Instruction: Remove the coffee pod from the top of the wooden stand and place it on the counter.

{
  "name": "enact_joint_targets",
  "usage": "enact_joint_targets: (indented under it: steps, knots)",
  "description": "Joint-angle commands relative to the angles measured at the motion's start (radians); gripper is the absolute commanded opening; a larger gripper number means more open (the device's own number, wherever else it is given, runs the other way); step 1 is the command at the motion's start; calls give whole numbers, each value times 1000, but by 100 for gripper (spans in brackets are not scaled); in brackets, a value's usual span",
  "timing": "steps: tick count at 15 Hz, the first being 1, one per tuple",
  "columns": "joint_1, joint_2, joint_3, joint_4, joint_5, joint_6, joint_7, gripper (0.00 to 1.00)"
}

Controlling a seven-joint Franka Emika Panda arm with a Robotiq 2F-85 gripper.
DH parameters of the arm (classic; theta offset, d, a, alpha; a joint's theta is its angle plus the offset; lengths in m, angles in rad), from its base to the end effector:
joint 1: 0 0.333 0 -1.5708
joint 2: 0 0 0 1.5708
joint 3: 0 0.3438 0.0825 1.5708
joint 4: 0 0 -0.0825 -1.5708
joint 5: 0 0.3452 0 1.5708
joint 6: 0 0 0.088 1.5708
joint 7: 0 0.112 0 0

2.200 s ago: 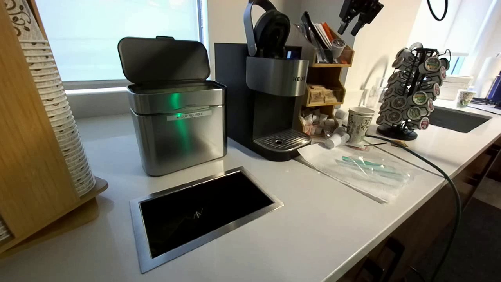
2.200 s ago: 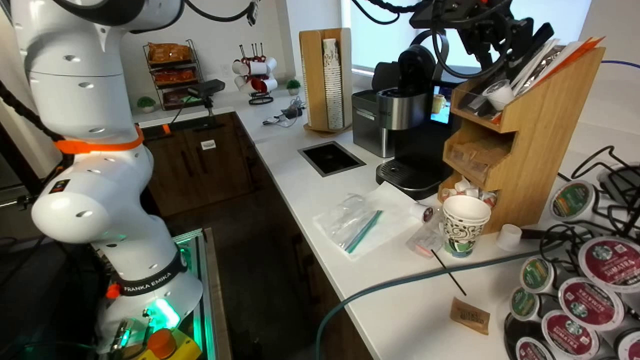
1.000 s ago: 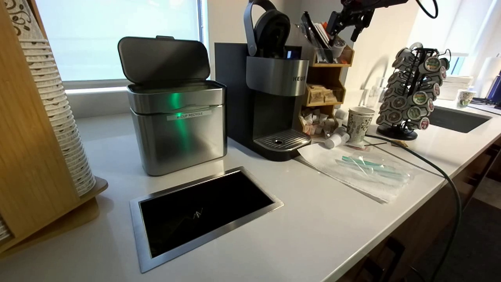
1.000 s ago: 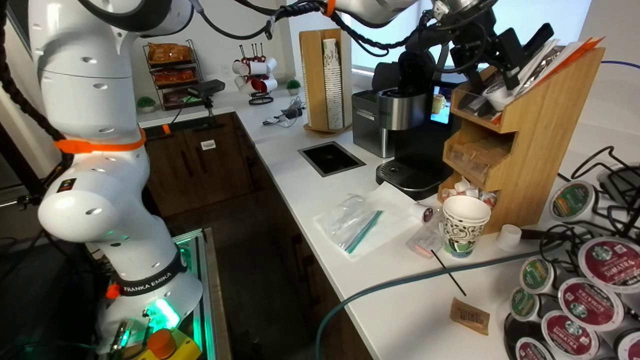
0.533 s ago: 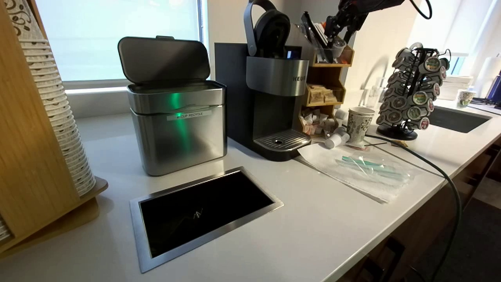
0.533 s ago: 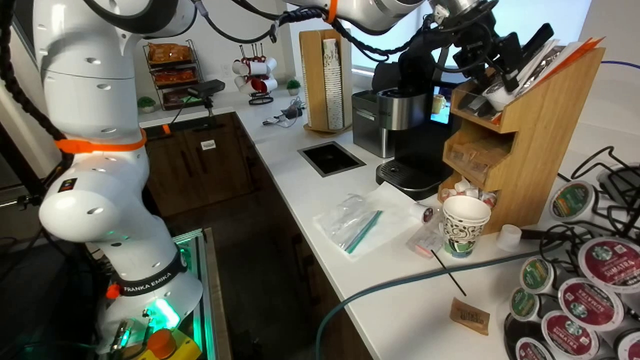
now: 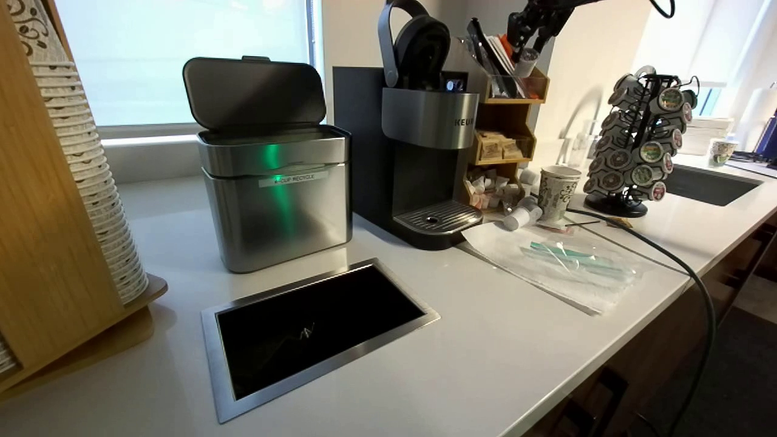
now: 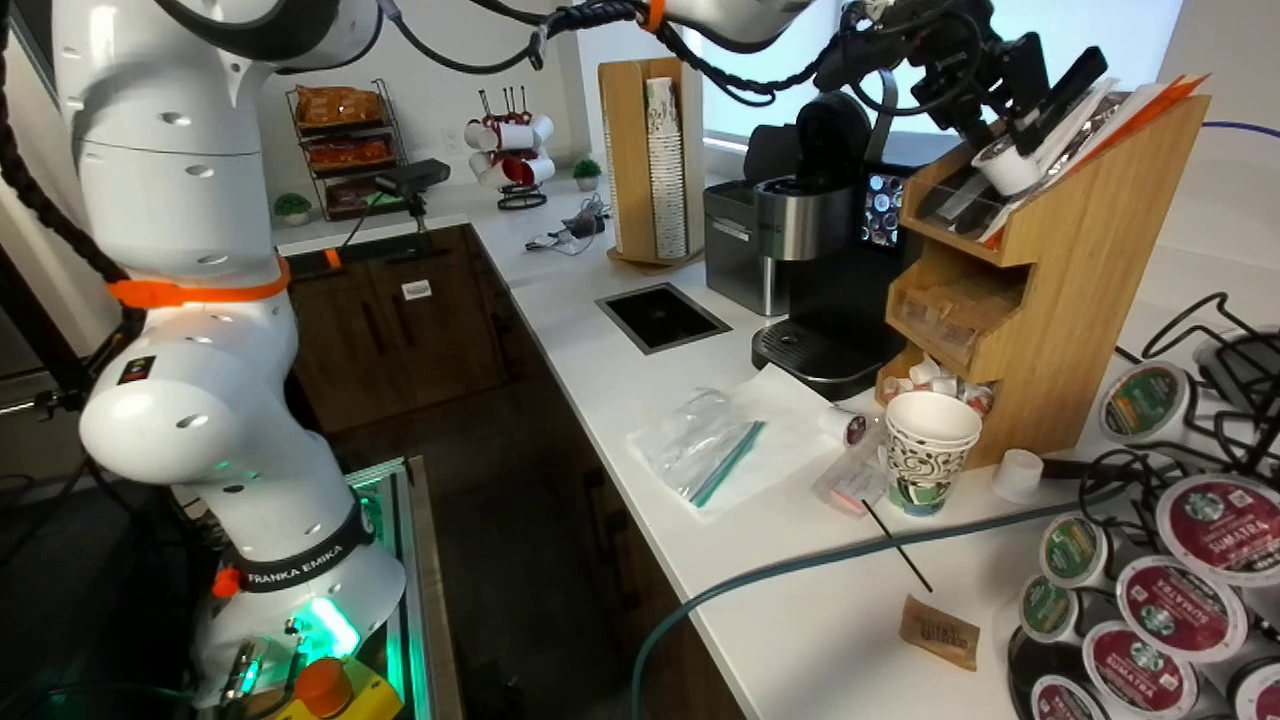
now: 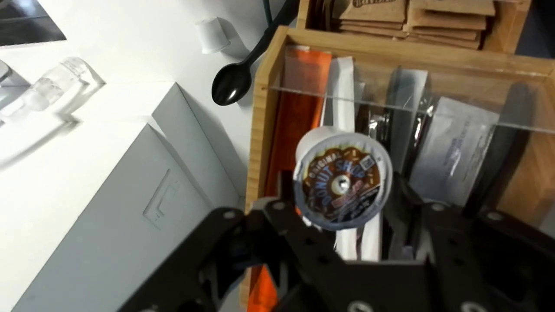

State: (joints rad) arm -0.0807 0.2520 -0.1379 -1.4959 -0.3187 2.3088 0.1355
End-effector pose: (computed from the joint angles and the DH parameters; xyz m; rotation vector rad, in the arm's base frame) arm 0.6392 -0.1366 0.6205 2.6844 -0.2589 0.7580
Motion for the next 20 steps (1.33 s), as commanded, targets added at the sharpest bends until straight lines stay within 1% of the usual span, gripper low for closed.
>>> enact_joint_targets:
  steps: [1, 2, 3, 5, 8, 11, 12, 13, 14, 19, 20]
  knots:
    - [-25, -149, 10, -88, 111, -43, -35, 28]
    - [-33, -188, 10, -110, 151, -67, -47, 28]
    - [-43, -250, 1, -156, 184, -118, -42, 28]
    - [-60, -335, -19, -214, 222, -211, -10, 28]
    - [-89, -468, -42, -316, 226, -408, -27, 28]
    - [-101, -518, -60, -354, 245, -603, -77, 28]
    - [-101, -519, -64, -350, 254, -668, -96, 28]
    - [-104, -484, -59, -303, 223, -603, -65, 28]
    - [-105, -493, -60, -310, 224, -618, -68, 53]
    - [-105, -485, -58, -303, 224, -614, -68, 53]
    - [-105, -484, -58, -303, 224, -614, -68, 28]
